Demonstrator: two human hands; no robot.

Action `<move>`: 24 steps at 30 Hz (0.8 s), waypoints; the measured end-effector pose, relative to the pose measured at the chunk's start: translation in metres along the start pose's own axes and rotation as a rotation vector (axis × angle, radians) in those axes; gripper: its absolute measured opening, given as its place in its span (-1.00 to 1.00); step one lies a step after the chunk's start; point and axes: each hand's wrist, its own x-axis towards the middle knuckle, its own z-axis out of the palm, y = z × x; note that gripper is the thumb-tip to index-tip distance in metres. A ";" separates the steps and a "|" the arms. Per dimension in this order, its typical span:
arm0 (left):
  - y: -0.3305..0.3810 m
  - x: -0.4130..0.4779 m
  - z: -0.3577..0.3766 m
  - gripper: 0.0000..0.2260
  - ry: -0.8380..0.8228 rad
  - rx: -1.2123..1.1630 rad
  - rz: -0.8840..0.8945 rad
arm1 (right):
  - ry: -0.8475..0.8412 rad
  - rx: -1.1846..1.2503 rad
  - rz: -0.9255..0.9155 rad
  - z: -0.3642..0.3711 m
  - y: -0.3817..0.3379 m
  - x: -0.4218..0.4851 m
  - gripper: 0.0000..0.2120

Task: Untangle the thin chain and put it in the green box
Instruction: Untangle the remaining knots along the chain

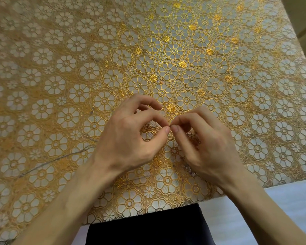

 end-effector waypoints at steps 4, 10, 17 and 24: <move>0.000 0.000 -0.001 -0.92 0.006 -0.009 -0.034 | 0.001 -0.026 -0.022 0.000 0.000 0.001 -0.91; 0.000 0.001 0.000 -0.91 -0.007 -0.003 -0.068 | -0.007 -0.076 -0.069 0.003 -0.001 0.001 -0.88; -0.001 0.001 0.004 -0.89 0.009 -0.002 -0.088 | 0.019 -0.147 -0.078 0.007 -0.002 0.001 -0.86; 0.001 0.002 0.007 -0.88 0.068 -0.127 -0.175 | 0.101 -0.079 -0.022 0.014 -0.003 0.001 -0.88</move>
